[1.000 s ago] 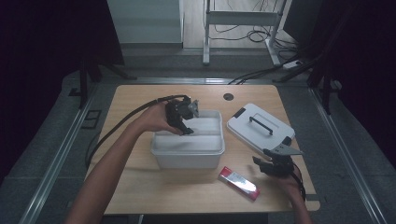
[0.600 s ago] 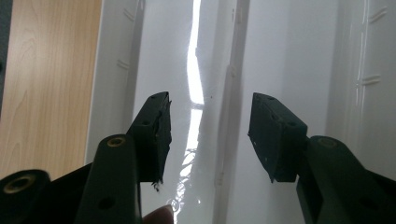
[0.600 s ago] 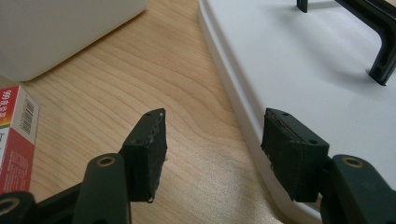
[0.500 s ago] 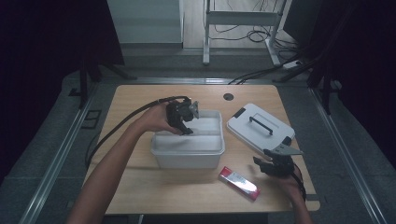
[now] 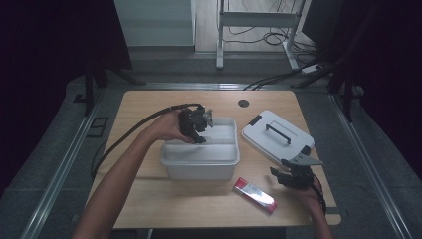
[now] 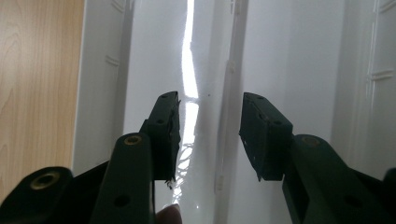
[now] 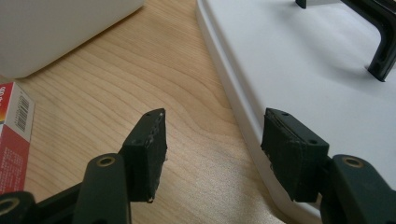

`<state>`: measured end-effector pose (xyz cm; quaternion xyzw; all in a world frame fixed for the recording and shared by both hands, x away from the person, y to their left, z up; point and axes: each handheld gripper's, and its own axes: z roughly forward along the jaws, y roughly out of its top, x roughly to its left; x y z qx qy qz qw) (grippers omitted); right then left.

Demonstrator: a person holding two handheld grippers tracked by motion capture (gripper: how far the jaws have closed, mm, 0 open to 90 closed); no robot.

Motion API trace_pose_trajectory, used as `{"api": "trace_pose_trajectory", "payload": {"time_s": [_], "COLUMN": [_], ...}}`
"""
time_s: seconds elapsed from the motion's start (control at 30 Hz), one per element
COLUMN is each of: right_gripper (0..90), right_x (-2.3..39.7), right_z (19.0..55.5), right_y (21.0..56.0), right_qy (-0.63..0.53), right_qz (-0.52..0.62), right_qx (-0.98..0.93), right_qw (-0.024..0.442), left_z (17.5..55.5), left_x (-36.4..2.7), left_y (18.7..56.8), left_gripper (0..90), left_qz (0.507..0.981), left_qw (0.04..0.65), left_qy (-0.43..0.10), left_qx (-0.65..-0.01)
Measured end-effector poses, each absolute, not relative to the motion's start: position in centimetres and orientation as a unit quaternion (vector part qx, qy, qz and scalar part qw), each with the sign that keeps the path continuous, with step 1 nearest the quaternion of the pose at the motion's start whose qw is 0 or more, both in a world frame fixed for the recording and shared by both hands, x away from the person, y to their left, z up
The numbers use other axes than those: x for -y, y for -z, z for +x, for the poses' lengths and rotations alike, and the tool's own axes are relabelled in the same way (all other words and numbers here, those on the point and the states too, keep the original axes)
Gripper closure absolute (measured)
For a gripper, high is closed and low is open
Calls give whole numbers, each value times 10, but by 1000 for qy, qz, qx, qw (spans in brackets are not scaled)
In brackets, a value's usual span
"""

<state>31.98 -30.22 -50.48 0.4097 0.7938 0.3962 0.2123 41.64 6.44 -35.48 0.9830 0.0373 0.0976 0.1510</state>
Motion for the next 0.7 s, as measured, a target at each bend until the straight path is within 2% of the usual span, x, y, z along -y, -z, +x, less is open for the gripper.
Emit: {"api": "trace_pose_trajectory", "payload": {"time_s": [0.7], "right_gripper": [402], "right_x": [304], "right_z": [320], "right_y": [506], "right_qy": [-393], "right_qz": [411], "right_qx": [-794], "right_qw": [213], "left_z": [420], "left_x": [-60], "left_y": [363], "left_gripper": [704], "left_qz": [987], "left_qw": [136], "left_qy": [-80], "left_qx": [-29]}}
